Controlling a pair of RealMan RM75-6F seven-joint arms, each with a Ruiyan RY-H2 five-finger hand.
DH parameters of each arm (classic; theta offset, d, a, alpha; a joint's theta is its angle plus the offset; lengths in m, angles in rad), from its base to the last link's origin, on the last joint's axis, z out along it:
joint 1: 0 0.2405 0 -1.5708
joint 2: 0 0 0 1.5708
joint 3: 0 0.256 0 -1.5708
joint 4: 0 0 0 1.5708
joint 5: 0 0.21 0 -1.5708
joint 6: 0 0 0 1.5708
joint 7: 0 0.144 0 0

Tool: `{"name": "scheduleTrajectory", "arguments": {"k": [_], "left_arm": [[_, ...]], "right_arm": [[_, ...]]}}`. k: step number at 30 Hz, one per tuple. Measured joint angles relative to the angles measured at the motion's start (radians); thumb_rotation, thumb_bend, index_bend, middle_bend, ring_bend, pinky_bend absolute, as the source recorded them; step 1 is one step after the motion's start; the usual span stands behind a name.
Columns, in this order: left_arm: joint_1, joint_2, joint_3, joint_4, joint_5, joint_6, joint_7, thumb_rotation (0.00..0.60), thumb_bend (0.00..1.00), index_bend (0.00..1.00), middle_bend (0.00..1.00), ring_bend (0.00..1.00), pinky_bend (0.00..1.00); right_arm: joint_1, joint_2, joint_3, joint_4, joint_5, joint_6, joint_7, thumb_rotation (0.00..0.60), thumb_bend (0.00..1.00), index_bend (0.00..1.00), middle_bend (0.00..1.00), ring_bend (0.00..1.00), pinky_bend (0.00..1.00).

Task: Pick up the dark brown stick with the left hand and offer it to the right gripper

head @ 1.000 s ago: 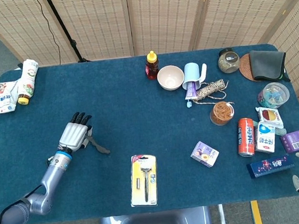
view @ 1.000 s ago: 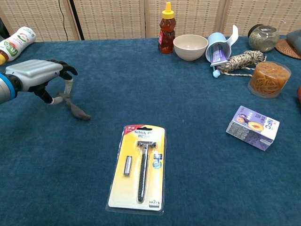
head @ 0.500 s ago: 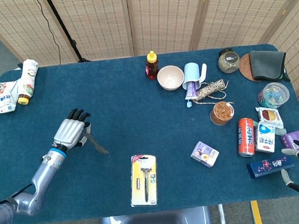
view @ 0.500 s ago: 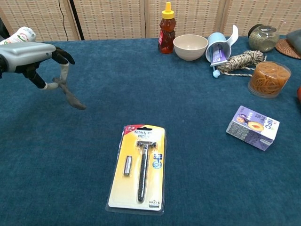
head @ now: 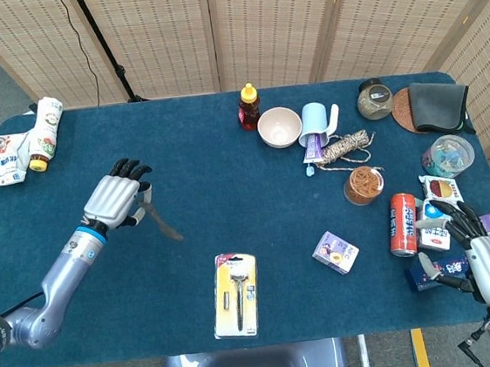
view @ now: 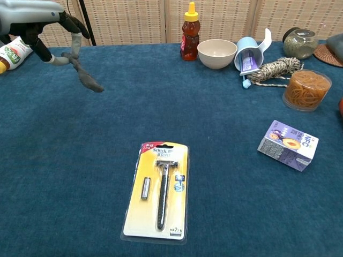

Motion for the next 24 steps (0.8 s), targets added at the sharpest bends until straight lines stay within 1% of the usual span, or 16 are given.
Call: {"name": "scheduleTrajectory", "arguments": {"k": [7,14,20,24], "left_arm": [[-0.071,0.026,-0.023,-0.053,-0.115,-0.005,0.079,0.600,0.54,0.75,0.19,0.07,0.00],[-0.175,0.025,-0.034,-0.088,-0.260,0.028,0.219,0.600,0.54,0.75,0.19,0.07,0.00],[-0.265,0.003,-0.040,-0.104,-0.350,0.079,0.314,0.600,0.54,0.75,0.19,0.07,0.00],[-0.305,-0.022,-0.042,-0.102,-0.374,0.116,0.355,0.600,0.54,0.75,0.19,0.07,0.00]], "right_arm": [[0.099,-0.026,0.048,-0.007,0.010,-0.073,0.042,0.600,0.38,0.38,0.17,0.17,0.00],[0.190,-0.074,0.089,-0.018,0.057,-0.148,0.060,0.600,0.38,0.40,0.20,0.17,0.00],[0.236,-0.101,0.107,-0.043,0.121,-0.206,0.069,0.600,0.31,0.41,0.21,0.17,0.00],[0.269,-0.112,0.113,-0.064,0.168,-0.261,0.084,0.600,0.30,0.40,0.21,0.16,0.00]]}}
